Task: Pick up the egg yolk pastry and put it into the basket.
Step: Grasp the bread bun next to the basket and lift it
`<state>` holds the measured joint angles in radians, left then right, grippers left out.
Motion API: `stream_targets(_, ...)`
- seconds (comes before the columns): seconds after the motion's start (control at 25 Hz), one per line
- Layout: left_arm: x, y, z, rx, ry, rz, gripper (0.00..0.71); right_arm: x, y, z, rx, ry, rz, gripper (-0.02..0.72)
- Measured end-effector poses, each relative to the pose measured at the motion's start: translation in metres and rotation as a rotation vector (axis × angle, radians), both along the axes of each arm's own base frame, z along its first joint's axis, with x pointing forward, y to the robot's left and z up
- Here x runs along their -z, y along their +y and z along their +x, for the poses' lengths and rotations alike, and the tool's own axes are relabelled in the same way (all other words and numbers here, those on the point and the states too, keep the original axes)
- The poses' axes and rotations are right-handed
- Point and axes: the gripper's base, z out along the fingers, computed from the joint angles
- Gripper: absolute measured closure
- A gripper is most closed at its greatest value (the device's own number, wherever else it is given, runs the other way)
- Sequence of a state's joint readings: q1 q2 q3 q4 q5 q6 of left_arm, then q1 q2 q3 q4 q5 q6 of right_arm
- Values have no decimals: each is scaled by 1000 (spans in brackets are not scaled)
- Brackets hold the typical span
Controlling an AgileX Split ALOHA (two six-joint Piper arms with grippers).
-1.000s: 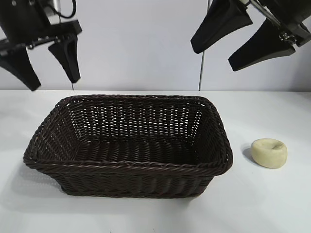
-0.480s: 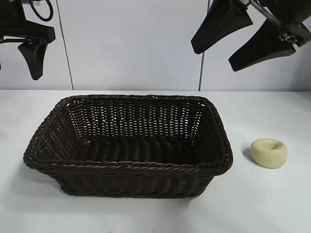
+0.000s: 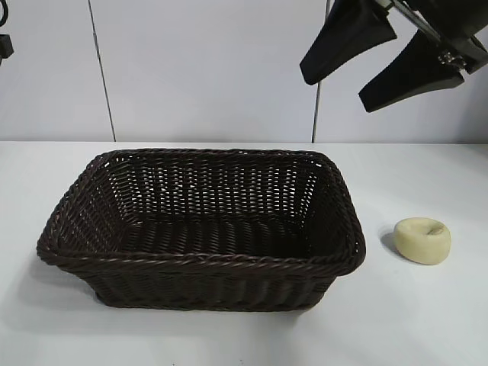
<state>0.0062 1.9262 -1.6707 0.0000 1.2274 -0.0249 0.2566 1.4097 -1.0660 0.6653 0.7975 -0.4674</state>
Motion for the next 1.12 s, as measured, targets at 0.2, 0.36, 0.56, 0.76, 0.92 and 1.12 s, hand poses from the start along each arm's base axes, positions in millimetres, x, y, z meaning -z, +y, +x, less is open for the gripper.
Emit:
stream_targets(0.2, -3, -4, -2, 4, -6, -40, 135, 0, 0, 0, 2, 2, 1, 136)
stream_targets(0.36, -14, -5, -15, 21, -22, -50, 135, 0, 0, 0, -1, 5, 0, 136)
stream_targets(0.56, -32, -4, -55, 30, -34, -30, 135, 0, 0, 0, -1, 5, 0, 136)
stream_targets(0.76, -41, -2, -114, 37, -31, -6, 135, 0, 0, -1, -3, 8, 0, 136)
stream_targets(0.92, -49, 0, -166, 42, -64, 18, 136, 1, 0, -1, -8, 15, 0, 136)
stream_targets(1.12, -49, -1, -232, 41, -131, 20, 136, 1, 0, -2, -11, 19, -1, 136)
